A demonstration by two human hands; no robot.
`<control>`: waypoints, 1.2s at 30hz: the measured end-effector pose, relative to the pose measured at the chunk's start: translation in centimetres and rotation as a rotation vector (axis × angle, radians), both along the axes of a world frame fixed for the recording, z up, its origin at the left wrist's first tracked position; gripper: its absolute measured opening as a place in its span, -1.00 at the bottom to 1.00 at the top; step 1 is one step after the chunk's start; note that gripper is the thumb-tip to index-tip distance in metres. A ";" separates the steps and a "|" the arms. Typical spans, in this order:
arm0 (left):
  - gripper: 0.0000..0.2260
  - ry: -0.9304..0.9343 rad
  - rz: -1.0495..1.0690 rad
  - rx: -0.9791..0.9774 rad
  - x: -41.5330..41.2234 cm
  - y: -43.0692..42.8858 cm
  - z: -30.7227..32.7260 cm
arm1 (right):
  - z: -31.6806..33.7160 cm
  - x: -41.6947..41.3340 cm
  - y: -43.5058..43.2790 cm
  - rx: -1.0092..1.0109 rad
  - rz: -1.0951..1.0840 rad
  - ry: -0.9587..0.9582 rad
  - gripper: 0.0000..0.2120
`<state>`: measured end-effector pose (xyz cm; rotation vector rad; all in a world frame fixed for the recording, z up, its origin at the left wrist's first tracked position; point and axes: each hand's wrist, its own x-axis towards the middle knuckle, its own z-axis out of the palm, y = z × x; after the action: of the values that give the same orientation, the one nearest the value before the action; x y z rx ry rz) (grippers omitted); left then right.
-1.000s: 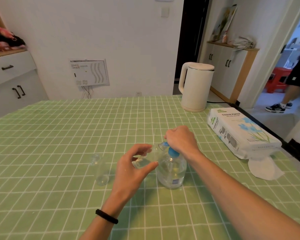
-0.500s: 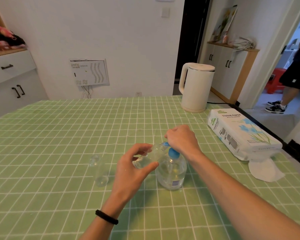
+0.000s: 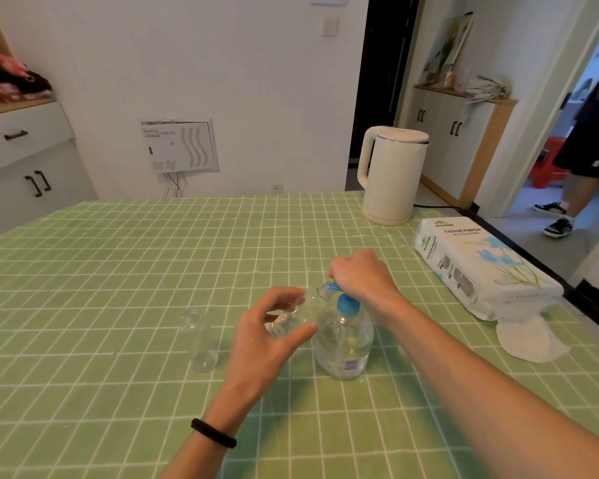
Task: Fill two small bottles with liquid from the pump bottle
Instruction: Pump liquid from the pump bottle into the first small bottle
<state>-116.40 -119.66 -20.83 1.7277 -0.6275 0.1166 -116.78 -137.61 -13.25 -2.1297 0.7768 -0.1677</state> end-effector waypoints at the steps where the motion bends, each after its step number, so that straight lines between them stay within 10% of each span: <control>1: -0.61 -0.001 -0.004 -0.005 0.1 0.0 0.1 | 0.2 0.1 0.0 -0.020 0.011 0.001 -0.81; 36: -0.60 -0.010 -0.001 -0.003 0.2 -0.1 0.1 | -0.3 0.7 -0.5 -0.028 0.001 -0.005 -0.83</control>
<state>-116.18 -119.75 -20.76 1.7249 -0.6355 0.1259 -116.09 -138.09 -13.53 -2.1547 0.7748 -0.1847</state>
